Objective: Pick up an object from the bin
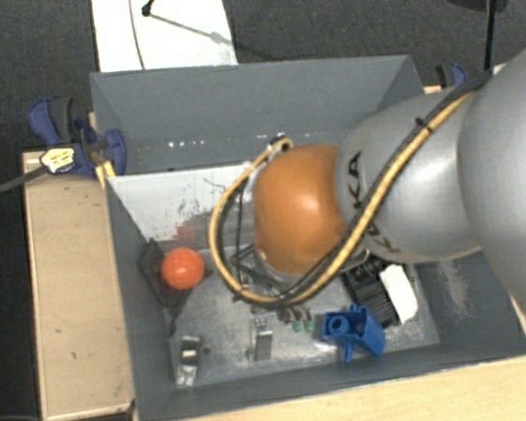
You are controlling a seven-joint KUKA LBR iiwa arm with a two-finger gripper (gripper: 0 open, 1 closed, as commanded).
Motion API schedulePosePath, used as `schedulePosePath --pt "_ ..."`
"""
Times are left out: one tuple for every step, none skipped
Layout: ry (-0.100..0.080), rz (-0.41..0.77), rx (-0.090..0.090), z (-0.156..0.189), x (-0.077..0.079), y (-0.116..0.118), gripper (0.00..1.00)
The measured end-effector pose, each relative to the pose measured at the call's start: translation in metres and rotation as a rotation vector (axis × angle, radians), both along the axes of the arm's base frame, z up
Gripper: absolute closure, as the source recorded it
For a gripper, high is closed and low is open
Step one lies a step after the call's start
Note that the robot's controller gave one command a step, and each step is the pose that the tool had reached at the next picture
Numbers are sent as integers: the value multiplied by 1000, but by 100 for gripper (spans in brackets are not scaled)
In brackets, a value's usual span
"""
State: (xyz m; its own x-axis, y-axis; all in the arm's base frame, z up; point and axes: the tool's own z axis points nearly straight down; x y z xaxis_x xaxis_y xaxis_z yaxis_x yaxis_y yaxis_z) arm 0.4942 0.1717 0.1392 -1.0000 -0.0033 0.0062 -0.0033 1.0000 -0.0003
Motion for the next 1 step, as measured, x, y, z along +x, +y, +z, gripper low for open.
schedulePosePath --pt "-8 -6 2 4 2 -1 0"
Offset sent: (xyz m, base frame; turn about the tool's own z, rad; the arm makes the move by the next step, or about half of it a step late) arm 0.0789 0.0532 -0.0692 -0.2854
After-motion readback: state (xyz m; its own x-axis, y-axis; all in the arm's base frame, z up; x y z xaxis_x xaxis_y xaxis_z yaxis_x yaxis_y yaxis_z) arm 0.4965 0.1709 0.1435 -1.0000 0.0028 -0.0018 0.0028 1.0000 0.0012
